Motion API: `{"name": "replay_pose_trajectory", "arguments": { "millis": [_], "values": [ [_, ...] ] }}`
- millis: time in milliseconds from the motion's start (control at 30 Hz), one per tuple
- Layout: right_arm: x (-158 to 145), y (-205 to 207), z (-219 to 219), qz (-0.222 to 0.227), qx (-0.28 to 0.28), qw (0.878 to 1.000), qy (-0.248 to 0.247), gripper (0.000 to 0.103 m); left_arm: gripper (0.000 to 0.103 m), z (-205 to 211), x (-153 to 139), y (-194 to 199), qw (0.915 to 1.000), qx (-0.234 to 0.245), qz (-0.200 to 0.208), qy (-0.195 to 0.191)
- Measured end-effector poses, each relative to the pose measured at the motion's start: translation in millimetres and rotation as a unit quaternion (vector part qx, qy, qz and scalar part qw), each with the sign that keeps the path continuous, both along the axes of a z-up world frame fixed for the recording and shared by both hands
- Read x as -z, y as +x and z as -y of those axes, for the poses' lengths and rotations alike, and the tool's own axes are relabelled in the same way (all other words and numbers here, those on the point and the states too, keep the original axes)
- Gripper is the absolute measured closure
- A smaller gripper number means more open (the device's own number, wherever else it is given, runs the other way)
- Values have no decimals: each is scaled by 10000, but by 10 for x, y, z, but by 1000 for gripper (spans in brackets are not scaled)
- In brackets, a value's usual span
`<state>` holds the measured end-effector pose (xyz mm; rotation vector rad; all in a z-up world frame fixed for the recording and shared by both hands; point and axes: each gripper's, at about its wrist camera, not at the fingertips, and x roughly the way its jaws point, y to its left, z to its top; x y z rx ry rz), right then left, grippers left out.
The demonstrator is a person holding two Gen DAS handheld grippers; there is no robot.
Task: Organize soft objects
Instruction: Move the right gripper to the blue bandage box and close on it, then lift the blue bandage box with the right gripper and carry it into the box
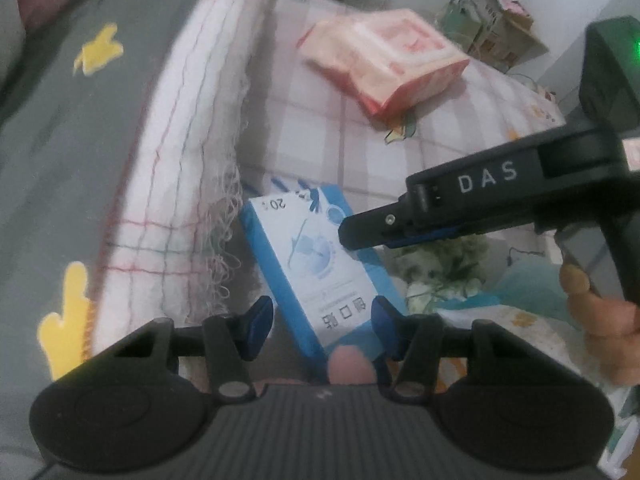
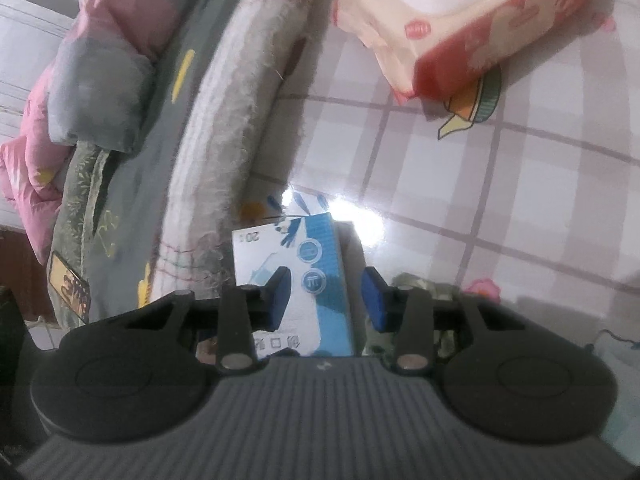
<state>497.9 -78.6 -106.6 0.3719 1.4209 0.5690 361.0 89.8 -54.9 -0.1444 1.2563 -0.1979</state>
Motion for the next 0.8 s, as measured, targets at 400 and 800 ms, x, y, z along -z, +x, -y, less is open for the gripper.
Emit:
{"name": "replay_pose_trajectory", "arguments": {
  "millis": [400, 800],
  "values": [
    [197, 55, -19, -300, -14, 9990, 331, 65, 43, -35, 90, 94, 9994, -285, -106, -191],
    [-311, 21, 34, 318, 128, 9982, 501, 65, 48, 25, -428, -2, 9961, -420, 777, -25]
  ]
}}
